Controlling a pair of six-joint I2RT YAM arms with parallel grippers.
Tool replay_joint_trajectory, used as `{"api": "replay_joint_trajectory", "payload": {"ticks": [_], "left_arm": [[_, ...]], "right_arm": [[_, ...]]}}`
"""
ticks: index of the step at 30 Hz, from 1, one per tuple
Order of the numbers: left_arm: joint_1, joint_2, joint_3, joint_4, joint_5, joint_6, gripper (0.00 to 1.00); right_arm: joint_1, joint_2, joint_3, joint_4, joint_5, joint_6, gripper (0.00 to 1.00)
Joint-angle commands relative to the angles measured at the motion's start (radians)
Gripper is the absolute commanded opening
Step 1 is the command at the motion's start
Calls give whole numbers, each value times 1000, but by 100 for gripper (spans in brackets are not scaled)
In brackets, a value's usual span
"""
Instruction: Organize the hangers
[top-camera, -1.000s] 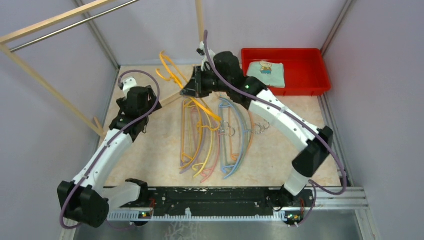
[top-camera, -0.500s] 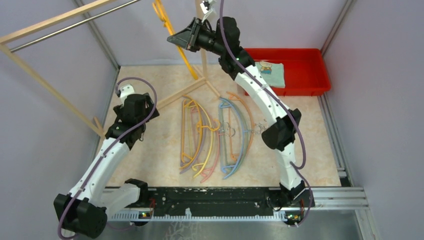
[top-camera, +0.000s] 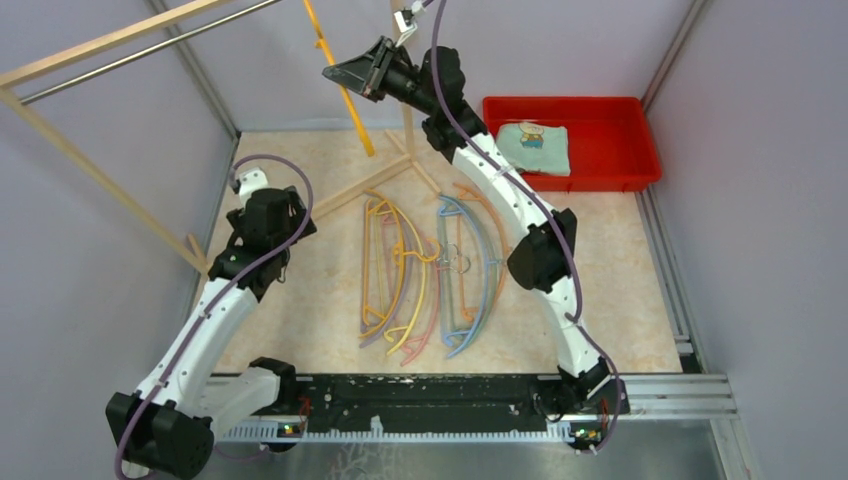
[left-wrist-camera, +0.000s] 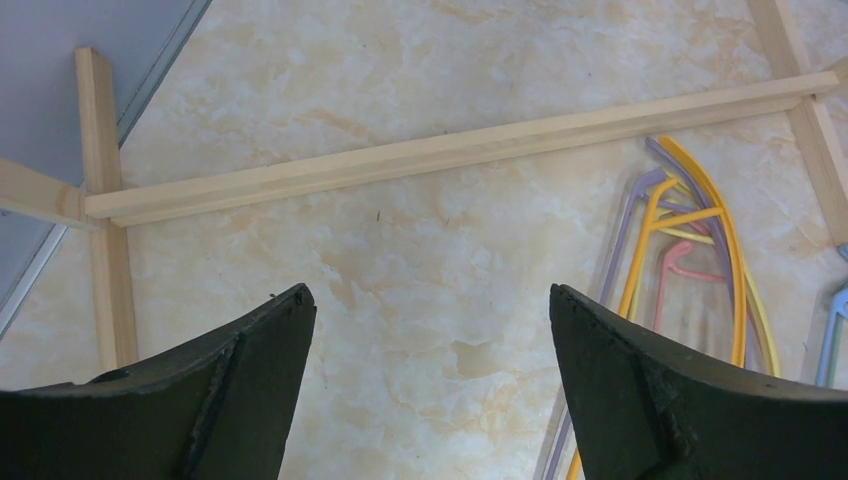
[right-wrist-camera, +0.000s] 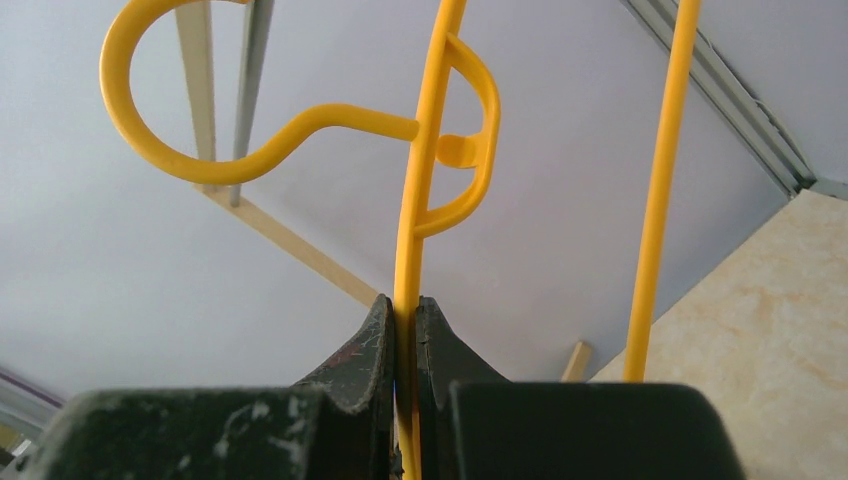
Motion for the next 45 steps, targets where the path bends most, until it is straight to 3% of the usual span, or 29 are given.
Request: {"api": "replay_joint_trajectory", "payload": {"ticks": [1, 7, 14, 28, 32, 38, 45], "left_arm": [[6, -13, 41, 24, 71, 49, 90], [-4, -74, 61, 205, 329, 78, 88], [-13, -43, 83, 331, 448, -48, 88], [-128, 34, 104, 324, 327, -185, 90], [-143, -27, 83, 333, 326, -220, 89], [-144, -137, 88, 208, 277, -261, 89], [-143, -146, 45, 221, 279, -314, 90]], "right_arm": [[2, -83, -17, 121, -22, 7, 0], [25, -175, -226, 126, -5, -28, 0], [83, -200, -277, 85, 37, -96, 0], [168, -155, -261, 34, 146, -170, 0], [168, -152, -259, 5, 162, -205, 0], [166, -162, -253, -83, 221, -294, 0], [167, -148, -267, -35, 207, -234, 0]]}}
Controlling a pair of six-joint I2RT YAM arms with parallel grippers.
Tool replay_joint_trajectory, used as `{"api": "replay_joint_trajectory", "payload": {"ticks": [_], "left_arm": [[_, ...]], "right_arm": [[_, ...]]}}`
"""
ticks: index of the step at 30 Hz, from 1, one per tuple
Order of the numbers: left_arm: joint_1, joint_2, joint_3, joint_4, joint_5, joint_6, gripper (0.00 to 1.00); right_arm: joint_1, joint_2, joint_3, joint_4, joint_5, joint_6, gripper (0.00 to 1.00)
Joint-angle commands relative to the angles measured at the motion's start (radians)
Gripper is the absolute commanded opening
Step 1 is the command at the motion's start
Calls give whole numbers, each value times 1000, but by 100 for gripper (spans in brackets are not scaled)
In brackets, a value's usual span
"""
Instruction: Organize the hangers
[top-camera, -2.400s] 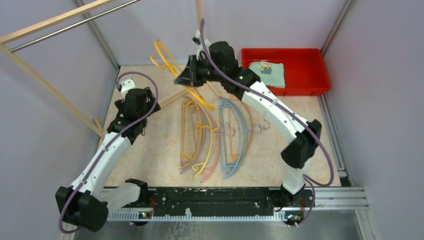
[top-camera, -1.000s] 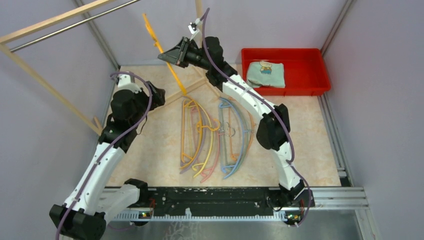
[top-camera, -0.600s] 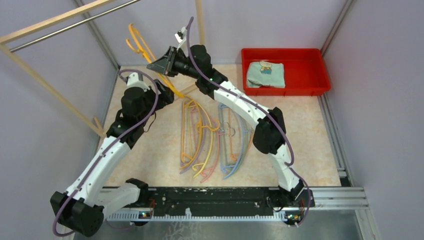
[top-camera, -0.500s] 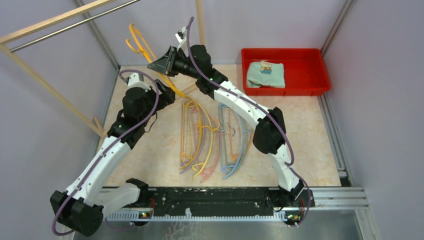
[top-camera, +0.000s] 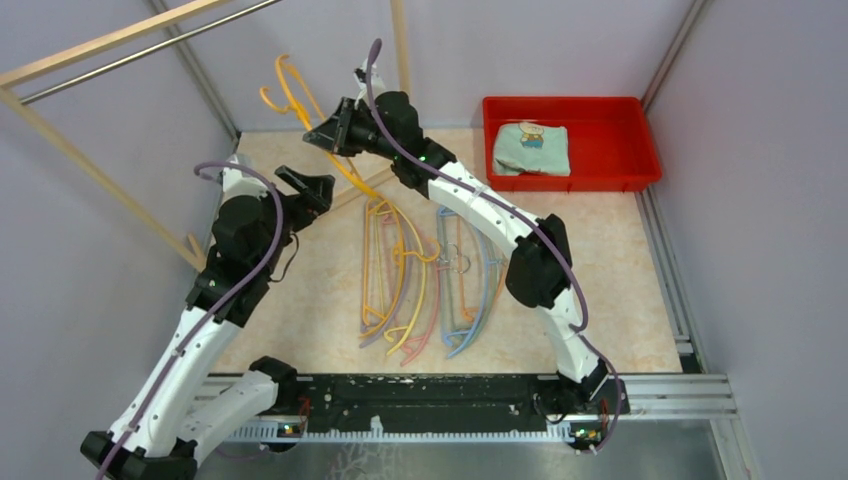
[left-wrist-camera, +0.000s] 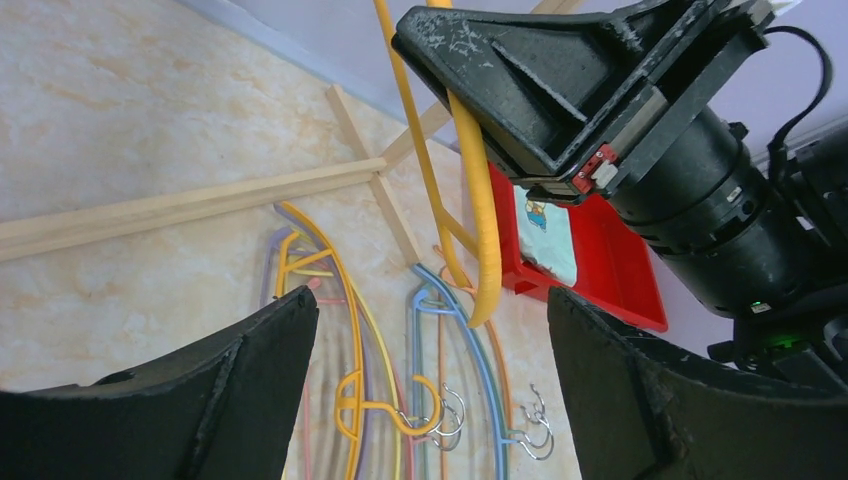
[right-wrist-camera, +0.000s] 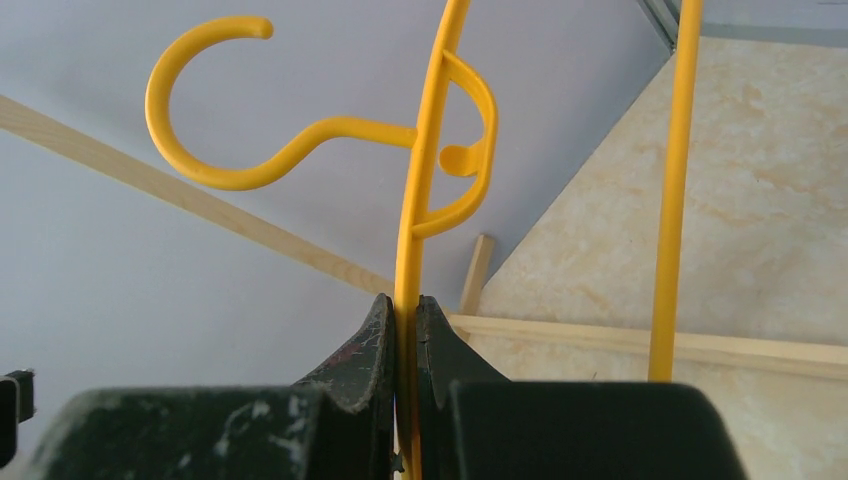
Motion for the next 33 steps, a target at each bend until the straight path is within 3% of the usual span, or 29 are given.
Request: {"api": "replay_joint_trajectory", "payload": {"ticks": [1, 14, 29, 33], "left_arm": [[-5, 31, -31, 15, 8, -45, 91], [-23, 127, -78, 171, 46, -93, 91], [-26, -83, -58, -16, 47, -129, 91], [-26, -69, -58, -12, 51, -123, 91]], "right_arm": [[4, -43, 40, 89, -2, 28, 0], [57, -7, 91, 81, -10, 83, 0], [53, 23, 135, -2, 15, 28, 0], [52, 42, 153, 16, -10, 63, 0]]}}
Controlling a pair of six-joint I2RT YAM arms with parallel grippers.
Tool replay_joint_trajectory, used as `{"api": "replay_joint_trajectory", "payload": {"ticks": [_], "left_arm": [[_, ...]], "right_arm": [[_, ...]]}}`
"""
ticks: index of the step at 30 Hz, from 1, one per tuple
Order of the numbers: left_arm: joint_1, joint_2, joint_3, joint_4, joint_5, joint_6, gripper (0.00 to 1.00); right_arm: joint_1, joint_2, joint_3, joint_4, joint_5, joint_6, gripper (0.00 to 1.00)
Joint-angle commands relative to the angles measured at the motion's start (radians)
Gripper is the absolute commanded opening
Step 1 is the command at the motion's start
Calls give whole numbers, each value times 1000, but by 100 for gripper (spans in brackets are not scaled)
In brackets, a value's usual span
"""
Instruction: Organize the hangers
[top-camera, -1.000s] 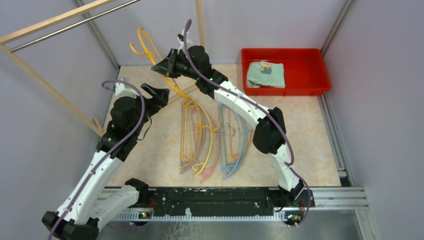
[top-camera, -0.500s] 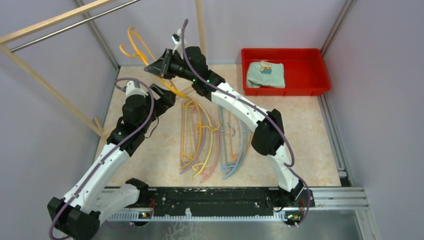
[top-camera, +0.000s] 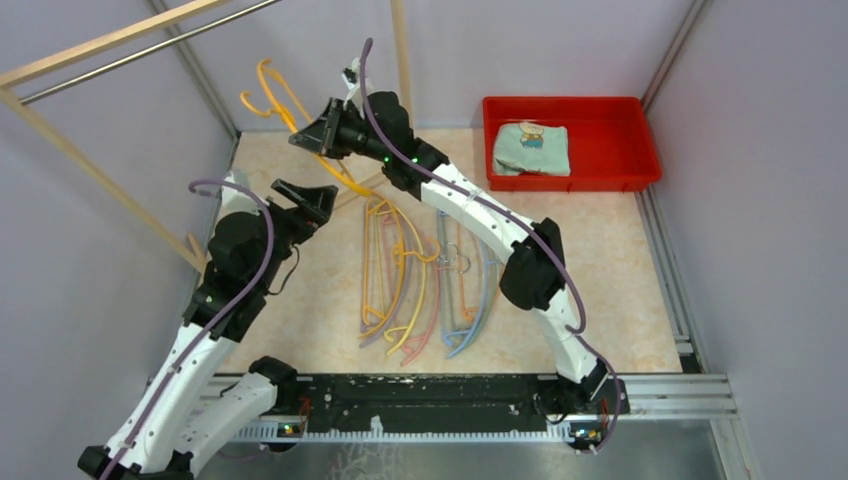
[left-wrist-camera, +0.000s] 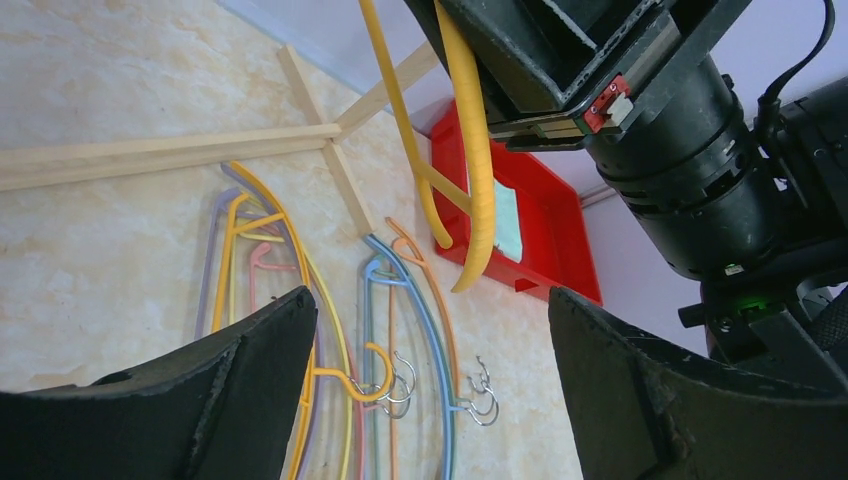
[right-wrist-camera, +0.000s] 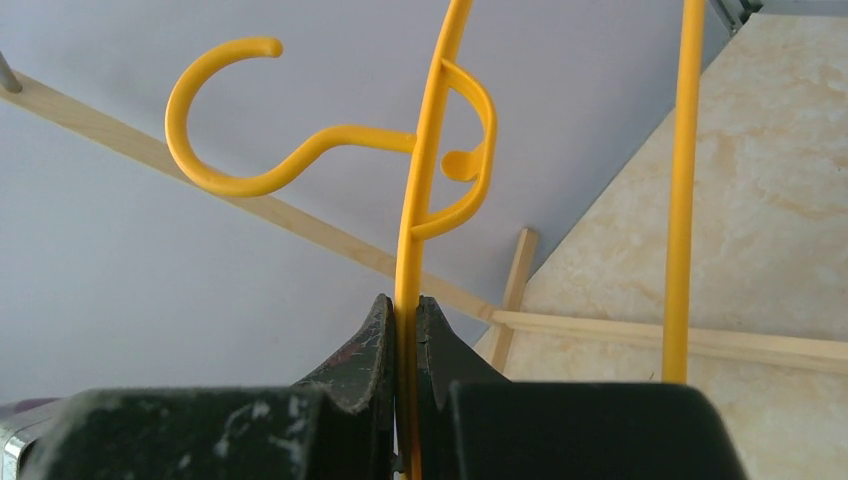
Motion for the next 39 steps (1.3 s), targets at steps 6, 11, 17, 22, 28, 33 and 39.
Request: {"api": "replay_joint_trajectory", "payload": {"ticks": [6, 11, 17, 22, 28, 33, 39], "left_arm": [[-7, 100, 14, 68, 47, -10, 91], [-7, 141, 10, 116, 15, 24, 91], [-7, 165, -17, 149, -74, 45, 90], [-8, 176, -54, 174, -114, 27, 88], [-18, 205, -67, 182, -120, 17, 77], [-29, 220, -109, 206, -136, -4, 71], [-36, 252, -110, 207, -178, 24, 26]], "right_arm": [[13, 48, 118, 49, -60, 41, 0], [12, 21, 93, 67, -96, 74, 0], [13, -69, -88, 211, -112, 214, 0], [23, -108, -120, 208, -98, 254, 0], [24, -125, -155, 244, -63, 302, 0], [24, -111, -158, 315, -63, 418, 0], [25, -129, -184, 342, -60, 481, 0]]}}
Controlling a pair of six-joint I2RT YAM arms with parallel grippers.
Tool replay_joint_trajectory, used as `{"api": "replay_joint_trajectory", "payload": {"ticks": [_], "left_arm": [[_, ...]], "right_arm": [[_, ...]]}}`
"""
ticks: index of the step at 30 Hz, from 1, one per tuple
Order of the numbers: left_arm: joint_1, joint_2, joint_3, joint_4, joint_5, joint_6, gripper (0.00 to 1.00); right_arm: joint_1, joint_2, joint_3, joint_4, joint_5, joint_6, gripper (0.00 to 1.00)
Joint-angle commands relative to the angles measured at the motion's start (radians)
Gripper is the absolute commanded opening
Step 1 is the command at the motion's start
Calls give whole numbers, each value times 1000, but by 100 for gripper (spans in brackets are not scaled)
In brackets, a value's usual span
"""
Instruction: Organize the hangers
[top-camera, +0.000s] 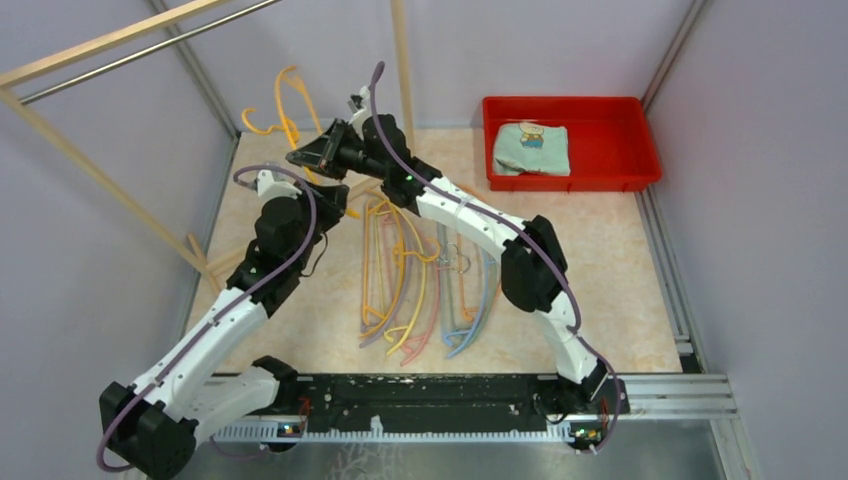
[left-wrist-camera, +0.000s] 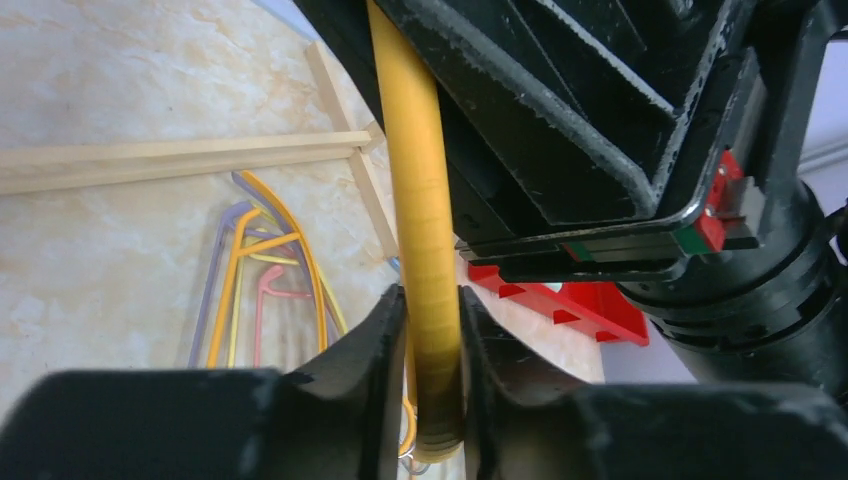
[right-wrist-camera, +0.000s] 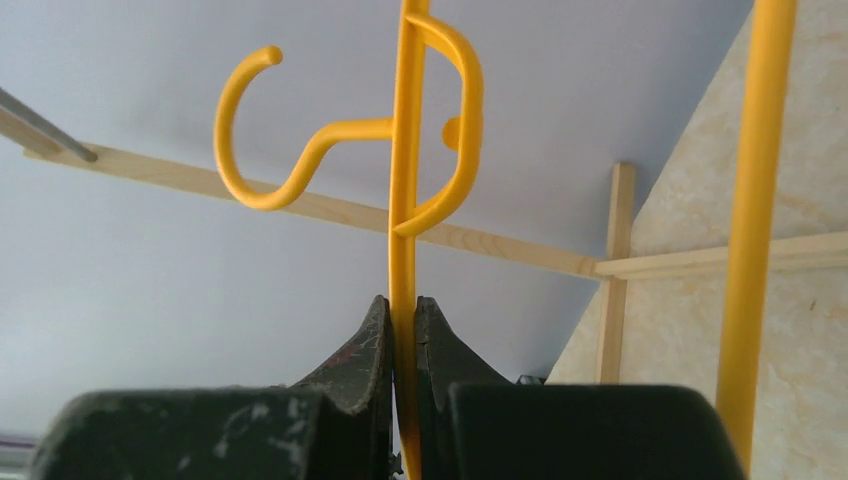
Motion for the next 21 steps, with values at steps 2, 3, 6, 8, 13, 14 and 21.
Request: {"api": "replay_joint_trajectory", "payload": {"ticks": [2, 3, 6, 8, 13, 14, 21], "left_arm": [[1, 37, -22, -63, -73, 36, 20], [1, 39, -23, -67, -77, 37, 18], [1, 47, -28, -74, -76, 62, 1], [1, 56, -27, -104, -90, 72, 0], [0, 86, 25, -253, -194, 125, 0], [0, 84, 31, -268, -217, 148, 0], [1, 70, 77, -335, -385, 288, 0]], "right_arm": [[4, -123, 6, 148, -1, 98, 0], [1, -128, 1, 149, -2, 99, 0], [-13, -146, -19, 157, -5, 100, 0], [-25, -164, -39, 160, -5, 99, 0], [-78, -212, -108, 172, -46, 110, 15], [-89, -227, -131, 173, -52, 113, 24], [-188, -359, -269, 152, -173, 78, 86]]}}
